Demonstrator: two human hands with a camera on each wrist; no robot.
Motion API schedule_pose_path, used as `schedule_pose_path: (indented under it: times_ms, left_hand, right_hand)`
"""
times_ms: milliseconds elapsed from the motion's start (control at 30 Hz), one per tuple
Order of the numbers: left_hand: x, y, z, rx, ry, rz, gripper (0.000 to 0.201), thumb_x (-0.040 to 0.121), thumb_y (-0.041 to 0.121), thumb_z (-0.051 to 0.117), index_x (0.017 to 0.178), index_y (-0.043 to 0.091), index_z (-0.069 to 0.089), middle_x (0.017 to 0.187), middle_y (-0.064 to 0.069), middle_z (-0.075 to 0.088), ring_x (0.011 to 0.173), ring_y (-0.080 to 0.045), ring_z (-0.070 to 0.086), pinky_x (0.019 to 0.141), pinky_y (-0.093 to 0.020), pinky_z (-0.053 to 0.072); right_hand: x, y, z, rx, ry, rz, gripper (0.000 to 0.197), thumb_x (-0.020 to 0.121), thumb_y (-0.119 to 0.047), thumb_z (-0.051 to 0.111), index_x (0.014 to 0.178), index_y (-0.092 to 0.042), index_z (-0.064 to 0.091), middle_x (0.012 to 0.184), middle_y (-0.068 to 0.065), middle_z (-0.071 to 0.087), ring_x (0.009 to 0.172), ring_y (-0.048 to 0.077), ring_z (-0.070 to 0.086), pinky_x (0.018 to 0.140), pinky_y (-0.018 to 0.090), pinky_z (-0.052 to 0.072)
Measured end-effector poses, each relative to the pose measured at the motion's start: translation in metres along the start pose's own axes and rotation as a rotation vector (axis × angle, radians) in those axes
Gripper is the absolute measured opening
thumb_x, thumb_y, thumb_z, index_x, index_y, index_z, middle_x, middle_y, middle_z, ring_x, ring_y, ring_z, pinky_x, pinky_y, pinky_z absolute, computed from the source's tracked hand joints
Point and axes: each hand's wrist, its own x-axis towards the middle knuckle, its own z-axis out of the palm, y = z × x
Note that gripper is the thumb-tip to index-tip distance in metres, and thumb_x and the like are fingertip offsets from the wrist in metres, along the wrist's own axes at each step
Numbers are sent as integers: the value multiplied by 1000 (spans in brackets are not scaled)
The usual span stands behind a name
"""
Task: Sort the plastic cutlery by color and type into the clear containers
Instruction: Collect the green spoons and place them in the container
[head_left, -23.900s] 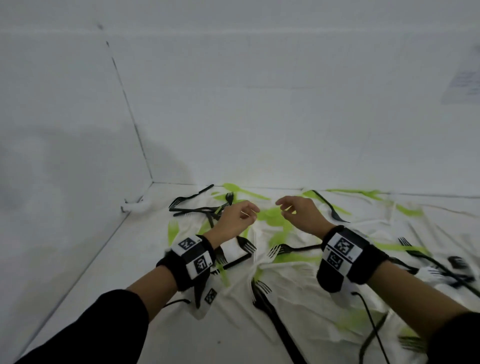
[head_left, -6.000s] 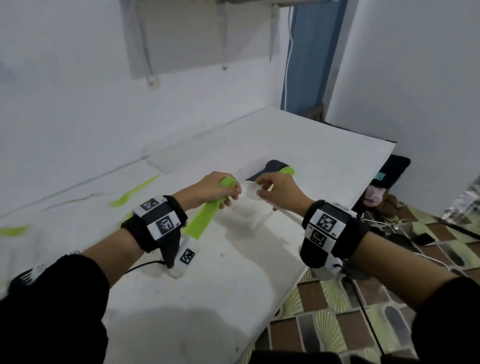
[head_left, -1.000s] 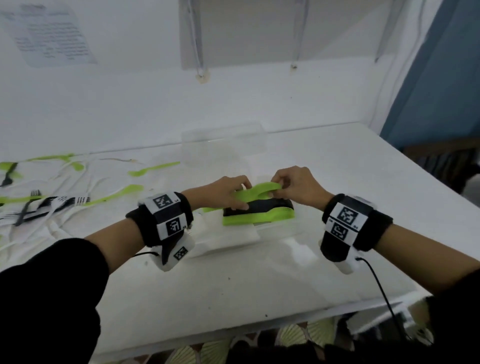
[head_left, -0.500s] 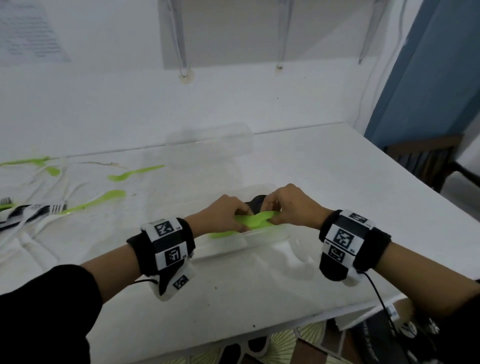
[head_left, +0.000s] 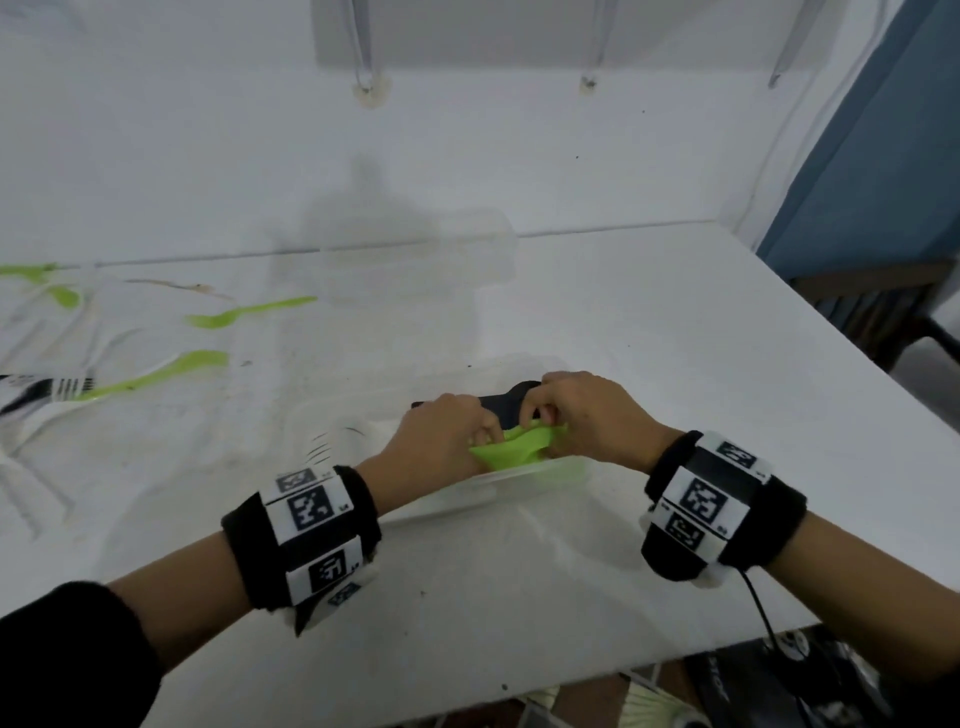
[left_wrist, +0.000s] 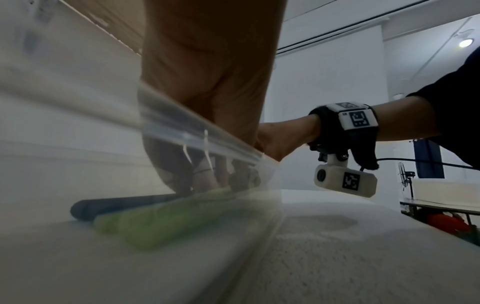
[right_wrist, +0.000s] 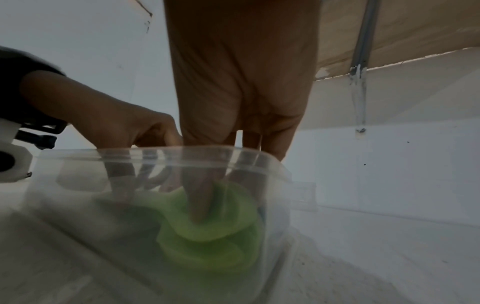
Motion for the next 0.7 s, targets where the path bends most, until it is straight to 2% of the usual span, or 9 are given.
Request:
schedule_pose_path:
  times_ms: [100,167,267,333,433,567,633,700]
  left_hand:
    - [2,-2,0,8,3,-16,25,81,23,64,105,28,68,103,10,65,99,-10,58,68,-17,34]
    - [4,-1,0,69,0,-2,25,82,24,63,105,32,68,104,12,64,99,-7,57,67,-17,31]
    - [5,1,0,81,-17,19,26,82,26,64,107,32,68,110,10,62,100,-10,57,67,-19,32]
    - [5,2,0,54,-16,17,27,82,26,65,109,29,67,115,6,58,99,-13,57,69,-20,33]
    - [3,2,1,25,0,-1,25,82,25,67,106,27,66,110,7,58,98,-11,56,66,-19,31]
    - [4,1,-1,70,-8,-6,18,83,27,65,100,28,67,104,13,62,94,-7,55,66,-17,29]
    - [4,-1,-2,49,-29,-4,17,82,25,65,99,26,67,104,13,63,89,-5,52,68,-17,31]
    - [4,-3,-3,26,-49,5,19,80,23,66,99,23,67,102,12,65,86,-5,53,70,-17,35]
  right_hand:
    - [0,5,-5,233,-40,10,33,67,-13,81,97,-15,70,76,-12,54,71,9,51,67,26,43]
    - [1,8,-6,320,-60,0,28,66,-8,81,92,-8,72,80,-4,64,69,6,54,71,24,46]
    - [1,9,-3,251,-49,-12,24,67,-8,80,90,-7,72,84,0,66,71,9,55,65,17,43]
    - [1,8,-2,196,-36,-14,24,68,-10,80,91,-9,71,85,-1,65,74,10,54,65,19,41]
    - [0,7,-2,244,-6,-4,25,67,-8,80,90,-9,70,84,-2,64,74,12,55,68,24,44]
    - [-1,13,-1,281,-19,-28,23,69,-8,79,91,-8,72,84,-4,66,72,7,56,69,20,48]
    - [-2,14,0,173,-28,-73,19,74,-13,76,93,-12,72,84,-9,61,70,3,51,62,10,40]
    - [-2,13,-1,71,-34,-96,17,78,-17,73,94,-14,71,85,-11,58,71,5,48,58,11,32]
